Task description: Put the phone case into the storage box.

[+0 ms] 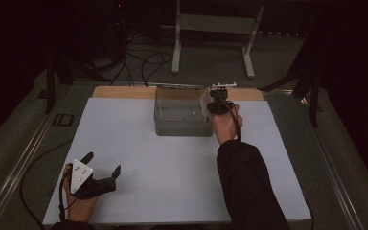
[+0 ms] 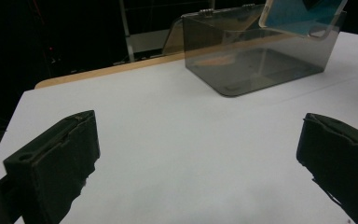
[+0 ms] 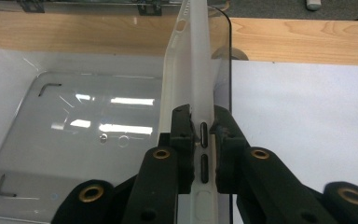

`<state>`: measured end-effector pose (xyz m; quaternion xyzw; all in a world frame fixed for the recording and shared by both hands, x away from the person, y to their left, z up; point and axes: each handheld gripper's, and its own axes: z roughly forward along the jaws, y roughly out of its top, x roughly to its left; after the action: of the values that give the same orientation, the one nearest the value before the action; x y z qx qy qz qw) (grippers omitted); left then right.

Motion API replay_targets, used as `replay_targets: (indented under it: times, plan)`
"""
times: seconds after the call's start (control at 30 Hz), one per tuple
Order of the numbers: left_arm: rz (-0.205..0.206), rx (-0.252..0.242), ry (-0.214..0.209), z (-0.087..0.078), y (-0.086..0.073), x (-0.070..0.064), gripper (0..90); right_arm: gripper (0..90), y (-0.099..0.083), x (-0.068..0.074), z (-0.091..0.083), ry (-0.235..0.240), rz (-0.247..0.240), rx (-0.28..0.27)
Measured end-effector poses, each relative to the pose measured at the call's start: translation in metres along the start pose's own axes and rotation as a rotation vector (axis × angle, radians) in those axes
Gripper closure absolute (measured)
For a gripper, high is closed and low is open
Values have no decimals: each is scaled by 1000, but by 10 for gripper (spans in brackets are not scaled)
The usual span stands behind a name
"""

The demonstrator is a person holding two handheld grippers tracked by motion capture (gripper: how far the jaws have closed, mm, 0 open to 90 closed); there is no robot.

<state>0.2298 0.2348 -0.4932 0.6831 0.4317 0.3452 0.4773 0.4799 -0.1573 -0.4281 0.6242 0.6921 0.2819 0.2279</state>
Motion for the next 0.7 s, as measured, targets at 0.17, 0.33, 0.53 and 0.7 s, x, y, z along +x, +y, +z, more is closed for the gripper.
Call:
replay_targets:
  times: [0.17, 0.33, 0.53, 0.7]
  plan:
    - [0, 2, -2, 0, 0, -1, 3, 816, -1, 1, 3, -10, 0, 12]
    - [0, 2, -1, 0, 0, 0, 3, 816, -1, 2, 5, -16, 2, 23]
    - [0, 1, 0, 0, 0, 0, 3, 816, -2, 4, 8, -37, -14, 32]
    - [-1, 1, 0, 0, 0, 0, 3, 816, -2, 3, 9, -43, -11, 41]
